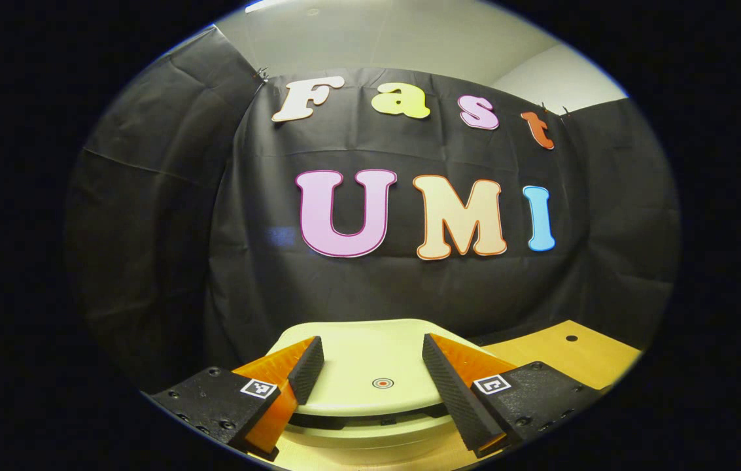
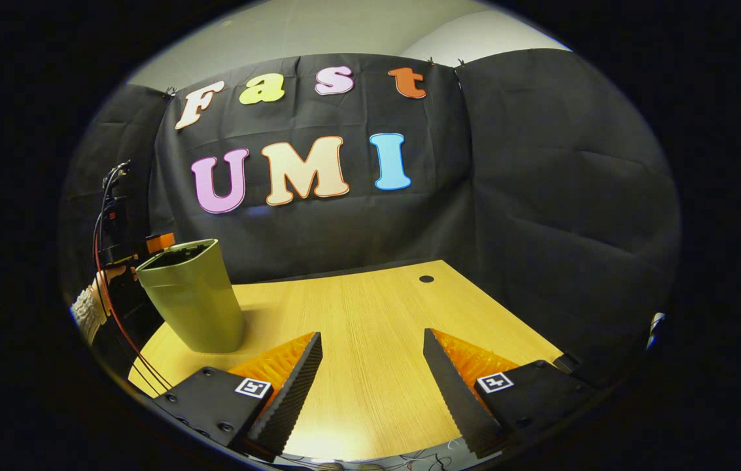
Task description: Press the lid of the desktop garbage bin to open it, pick up the crumpled paper on the desktop and throw it into the bin, then pick up the pop can on the desktop and drop it into the bin, and finally close the garbage bin lid.
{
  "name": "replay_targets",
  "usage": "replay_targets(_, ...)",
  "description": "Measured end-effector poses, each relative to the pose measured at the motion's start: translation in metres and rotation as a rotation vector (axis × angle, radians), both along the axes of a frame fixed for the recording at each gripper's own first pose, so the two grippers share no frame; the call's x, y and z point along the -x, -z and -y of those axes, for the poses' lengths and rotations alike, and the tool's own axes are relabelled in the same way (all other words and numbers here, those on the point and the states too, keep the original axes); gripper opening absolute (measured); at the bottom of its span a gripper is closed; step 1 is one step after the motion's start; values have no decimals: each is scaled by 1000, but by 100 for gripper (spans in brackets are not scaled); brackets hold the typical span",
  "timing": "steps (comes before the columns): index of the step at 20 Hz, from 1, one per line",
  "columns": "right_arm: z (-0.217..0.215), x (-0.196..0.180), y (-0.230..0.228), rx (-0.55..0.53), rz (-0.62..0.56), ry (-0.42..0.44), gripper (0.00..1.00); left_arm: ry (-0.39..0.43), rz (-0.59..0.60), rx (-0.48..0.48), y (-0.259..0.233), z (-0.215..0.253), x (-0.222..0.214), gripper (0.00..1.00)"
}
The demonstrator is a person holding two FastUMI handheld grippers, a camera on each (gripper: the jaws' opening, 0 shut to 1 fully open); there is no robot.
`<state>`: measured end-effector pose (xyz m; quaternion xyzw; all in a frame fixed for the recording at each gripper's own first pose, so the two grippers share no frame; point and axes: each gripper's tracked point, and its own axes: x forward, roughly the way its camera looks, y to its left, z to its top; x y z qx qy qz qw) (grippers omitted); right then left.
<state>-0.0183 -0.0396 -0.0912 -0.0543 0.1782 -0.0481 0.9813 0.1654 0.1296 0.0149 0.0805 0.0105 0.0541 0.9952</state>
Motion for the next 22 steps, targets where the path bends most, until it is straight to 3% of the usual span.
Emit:
replay_targets(2,-3,2,2,-7,-4,-3,98,-3,-10,-7,7,-1,0,99)
replay_targets(3,-5,1,3,-8,-4,-5,94,-1,-17,3,11,-1,0,94)
replay_targets(4,-7,1,4,-6,-6,-8,98,-2,-21,12,12,0,1,94)
replay_targets(12,-7,1,14,-6,-25,-8,98,-19,-14,2,22,-2,2,95)
replay_targets(13,-6,2,17,-8,-28,-6,94,-20,-11,-15,23,-3,2,95)
replay_targets(17,-3,3,24,-8,-46,2,98,-39,42,-35,20,-3,3,94)
replay_targets(18,-2,3,26,-7,-51,3,94,-42,44,-35,22,-4,4,94)
replay_targets(19,-1,3,27,-7,-54,4,98,-43,46,-27,23,-4,5,95)
replay_targets(22,-2,1,32,-15,-65,3,98,-40,64,-28,23,-3,5,94)
